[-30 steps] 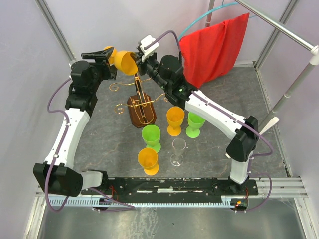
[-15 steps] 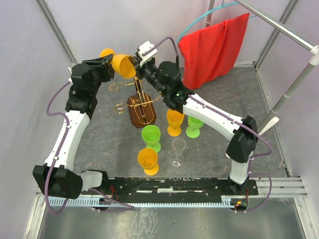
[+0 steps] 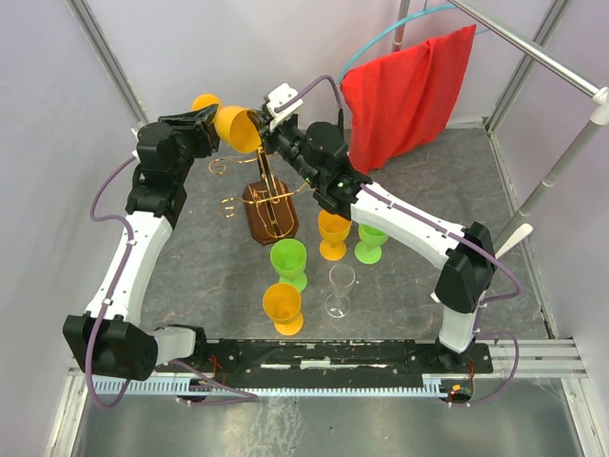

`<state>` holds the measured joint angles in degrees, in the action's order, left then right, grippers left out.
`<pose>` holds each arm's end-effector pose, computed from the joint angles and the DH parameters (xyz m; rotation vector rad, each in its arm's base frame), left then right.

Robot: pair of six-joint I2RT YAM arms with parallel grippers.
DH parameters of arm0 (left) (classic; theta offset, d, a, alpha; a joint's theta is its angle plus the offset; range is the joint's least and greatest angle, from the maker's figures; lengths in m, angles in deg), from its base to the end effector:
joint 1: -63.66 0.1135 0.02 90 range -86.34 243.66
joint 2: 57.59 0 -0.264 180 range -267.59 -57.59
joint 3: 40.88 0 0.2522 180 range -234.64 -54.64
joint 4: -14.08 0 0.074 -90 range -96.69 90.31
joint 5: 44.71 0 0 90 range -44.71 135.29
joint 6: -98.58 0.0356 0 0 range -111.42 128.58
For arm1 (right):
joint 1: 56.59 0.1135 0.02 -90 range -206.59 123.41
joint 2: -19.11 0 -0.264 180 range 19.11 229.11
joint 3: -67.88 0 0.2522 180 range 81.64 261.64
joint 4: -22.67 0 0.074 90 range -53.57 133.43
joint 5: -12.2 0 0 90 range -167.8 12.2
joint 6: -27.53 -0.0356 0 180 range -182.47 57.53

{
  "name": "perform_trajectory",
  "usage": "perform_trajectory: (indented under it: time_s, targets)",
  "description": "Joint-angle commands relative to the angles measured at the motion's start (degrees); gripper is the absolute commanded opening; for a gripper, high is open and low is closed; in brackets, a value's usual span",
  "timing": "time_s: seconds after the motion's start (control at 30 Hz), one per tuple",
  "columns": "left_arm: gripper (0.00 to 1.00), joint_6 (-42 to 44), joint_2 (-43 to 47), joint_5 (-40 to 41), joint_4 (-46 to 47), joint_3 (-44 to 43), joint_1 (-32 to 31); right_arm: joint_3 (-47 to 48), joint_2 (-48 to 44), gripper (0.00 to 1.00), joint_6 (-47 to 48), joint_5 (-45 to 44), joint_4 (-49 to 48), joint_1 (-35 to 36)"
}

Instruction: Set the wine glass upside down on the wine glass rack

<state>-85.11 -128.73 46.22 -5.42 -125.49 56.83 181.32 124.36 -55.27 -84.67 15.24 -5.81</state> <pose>0.2869 -0.0338 0.4106 -1.2835 1.3361 -1.2724 0.2843 0.3416 0.4336 -0.5474 1.2031 0.5712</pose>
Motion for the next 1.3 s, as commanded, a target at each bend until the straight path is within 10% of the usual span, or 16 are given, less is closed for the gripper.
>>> perform_trajectory:
  time_s: [0.0,0.37,0.9,1.27]
  targets:
    - [0.48,-2.79,0.67,-0.97,5.07,-0.35,-0.09,-0.72,-2.76,0.01,-1.05,2.52,-4.37,0.54]
    - [0.45,-2.99,0.21,-1.55,6.31,-0.52,-0.09,-0.72,-3.04,0.00,-1.81,4.10,-5.42,0.46]
    - [0.03,-1.10,-0.93,-1.63,10.59,-0.69,-0.11,-2.26,-4.43,0.17,-1.70,3.60,-4.57,-0.52]
    - [0.03,10.40,-0.54,1.66,11.42,-4.30,5.13,-6.77,-8.31,0.62,1.08,-0.58,-1.71,-1.48]
